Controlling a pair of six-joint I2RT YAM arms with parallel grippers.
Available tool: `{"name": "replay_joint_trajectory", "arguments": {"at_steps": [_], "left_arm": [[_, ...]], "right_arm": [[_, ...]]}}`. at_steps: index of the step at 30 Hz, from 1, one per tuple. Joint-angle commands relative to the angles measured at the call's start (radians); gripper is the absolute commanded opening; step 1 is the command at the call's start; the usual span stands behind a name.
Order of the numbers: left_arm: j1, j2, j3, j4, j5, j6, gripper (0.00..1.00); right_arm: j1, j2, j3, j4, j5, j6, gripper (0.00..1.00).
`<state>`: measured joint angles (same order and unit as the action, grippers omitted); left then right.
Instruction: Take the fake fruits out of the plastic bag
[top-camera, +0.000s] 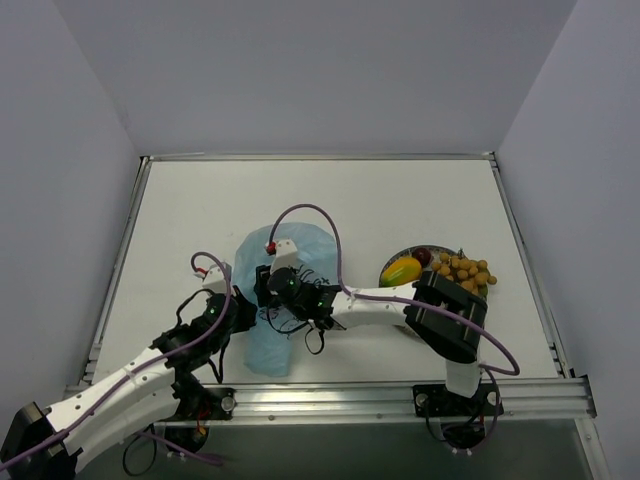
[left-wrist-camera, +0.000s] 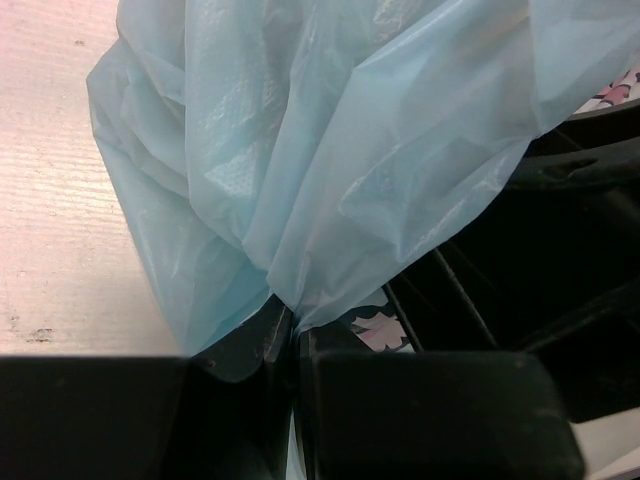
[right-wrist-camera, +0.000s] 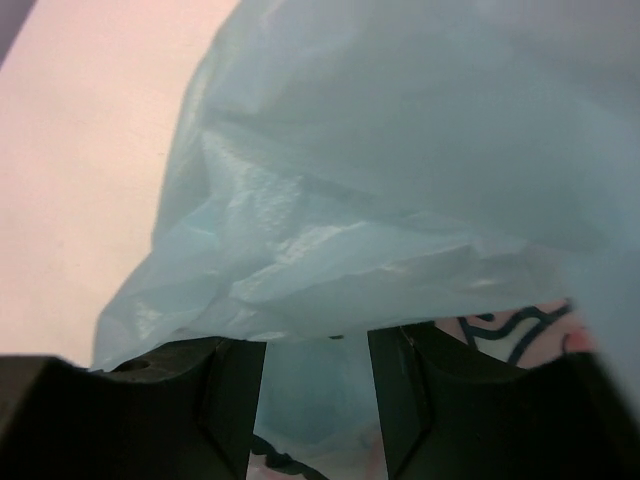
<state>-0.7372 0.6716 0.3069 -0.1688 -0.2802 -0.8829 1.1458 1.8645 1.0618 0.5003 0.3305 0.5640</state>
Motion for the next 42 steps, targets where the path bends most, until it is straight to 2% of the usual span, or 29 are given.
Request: {"name": "replay_joint_trajectory", "arguments": {"at_steps": [1, 14, 20, 22, 24, 25, 28, 31, 37, 42], "left_arm": [[0.001, 0.002, 0.057, -0.001, 0.003, 0.004, 0.03], [0.001, 0.000, 0.069, -0.009, 0.001, 0.007, 0.02], [0.001, 0.005, 0.070, -0.008, 0.003, 0.009, 0.03], [0.001, 0.002, 0.067, -0.011, 0.003, 0.009, 0.02], [0.001, 0.000, 0.066, -0.009, 0.003, 0.007, 0.02], [0.001, 0.000, 0.063, -0.009, 0.001, 0.009, 0.02], [0.001, 0.000, 0.063, -0.005, 0.003, 0.005, 0.02], [0.001, 0.000, 0.063, -0.006, -0.001, 0.005, 0.02], [0.001, -0.001, 0.063, -0.006, -0.002, 0.005, 0.02], [-0.001, 0.005, 0.061, -0.003, -0.002, 0.004, 0.02]], "right_arm": [[-0.015, 0.019, 0.012, 0.113, -0.079, 0.000, 0.40], [-0.041, 0.048, 0.010, 0.098, -0.064, 0.013, 0.39], [-0.043, 0.058, 0.015, 0.112, -0.093, 0.022, 0.28], [-0.043, 0.059, 0.018, 0.110, -0.100, 0.024, 0.28], [-0.043, 0.064, 0.024, 0.109, -0.123, 0.028, 0.33], [-0.043, 0.065, 0.026, 0.109, -0.131, 0.031, 0.40], [-0.043, 0.076, 0.021, 0.118, -0.148, 0.043, 0.41], [-0.046, 0.081, 0.017, 0.130, -0.162, 0.053, 0.36], [-0.047, 0.052, -0.009, 0.159, -0.136, 0.051, 0.18], [-0.041, 0.028, -0.028, 0.167, -0.108, 0.042, 0.10]]}}
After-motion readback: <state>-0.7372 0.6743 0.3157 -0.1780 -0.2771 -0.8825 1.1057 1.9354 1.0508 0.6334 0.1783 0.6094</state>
